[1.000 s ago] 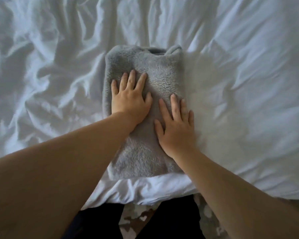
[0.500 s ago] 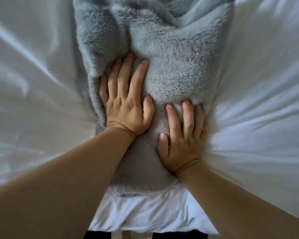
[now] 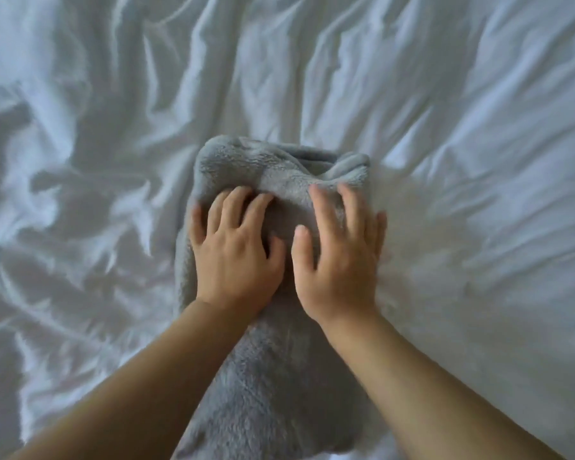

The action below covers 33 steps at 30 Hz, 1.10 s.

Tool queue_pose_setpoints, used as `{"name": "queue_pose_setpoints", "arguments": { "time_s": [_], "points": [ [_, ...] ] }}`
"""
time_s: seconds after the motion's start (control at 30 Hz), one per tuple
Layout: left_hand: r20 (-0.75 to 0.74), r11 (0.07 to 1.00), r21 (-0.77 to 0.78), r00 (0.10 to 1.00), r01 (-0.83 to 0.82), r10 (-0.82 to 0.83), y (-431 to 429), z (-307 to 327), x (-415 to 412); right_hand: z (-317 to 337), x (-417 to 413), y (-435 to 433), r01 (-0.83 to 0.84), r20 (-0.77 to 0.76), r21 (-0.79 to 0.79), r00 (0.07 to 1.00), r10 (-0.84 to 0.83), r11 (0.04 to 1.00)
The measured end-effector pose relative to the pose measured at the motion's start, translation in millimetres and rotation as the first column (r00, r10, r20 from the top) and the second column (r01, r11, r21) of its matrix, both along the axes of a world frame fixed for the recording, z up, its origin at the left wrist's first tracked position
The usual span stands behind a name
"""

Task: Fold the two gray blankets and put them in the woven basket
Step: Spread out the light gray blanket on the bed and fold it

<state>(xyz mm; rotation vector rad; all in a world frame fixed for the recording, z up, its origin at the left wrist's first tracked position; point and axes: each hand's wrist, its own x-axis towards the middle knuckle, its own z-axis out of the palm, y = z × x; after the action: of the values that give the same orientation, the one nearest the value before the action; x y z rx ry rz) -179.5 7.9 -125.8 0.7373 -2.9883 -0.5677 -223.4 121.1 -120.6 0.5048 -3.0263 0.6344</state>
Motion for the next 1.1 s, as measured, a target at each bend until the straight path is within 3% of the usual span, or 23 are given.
{"name": "queue_pose_setpoints", "arguments": {
  "time_s": [0.13,0.2,0.33,0.5,1.1],
  "points": [
    [0.169,1.0,0.021,0.986,-0.009,0.006,-26.2,-21.8,-12.0,-33.5,-33.1,-5.4,-0.08,0.153,0.206,0.987,0.048,0.975],
    [0.137,1.0,0.031,0.991,-0.002,-0.003,-32.7,-42.0,-8.6,-54.7,-33.3,1.3,-0.074,0.105,0.228,0.993,0.051,0.971],
    [-0.037,1.0,-0.013,0.999,0.006,-0.006,-31.5,-80.9,-3.1,-84.4,-30.3,-2.2,-0.042,-0.01,0.209,0.999,0.045,0.977],
    [-0.143,0.998,-0.061,0.99,-0.016,0.007,-33.2,-116.4,-3.7,-112.2,-31.0,-9.0,-0.037,-0.074,0.209,0.996,0.054,0.977],
    [-0.177,0.998,-0.051,0.984,-0.031,0.022,-32.0,-126.5,-0.4,-124.1,-29.3,-12.1,-0.054,-0.135,0.087,0.989,0.065,0.995]
  ]
}}
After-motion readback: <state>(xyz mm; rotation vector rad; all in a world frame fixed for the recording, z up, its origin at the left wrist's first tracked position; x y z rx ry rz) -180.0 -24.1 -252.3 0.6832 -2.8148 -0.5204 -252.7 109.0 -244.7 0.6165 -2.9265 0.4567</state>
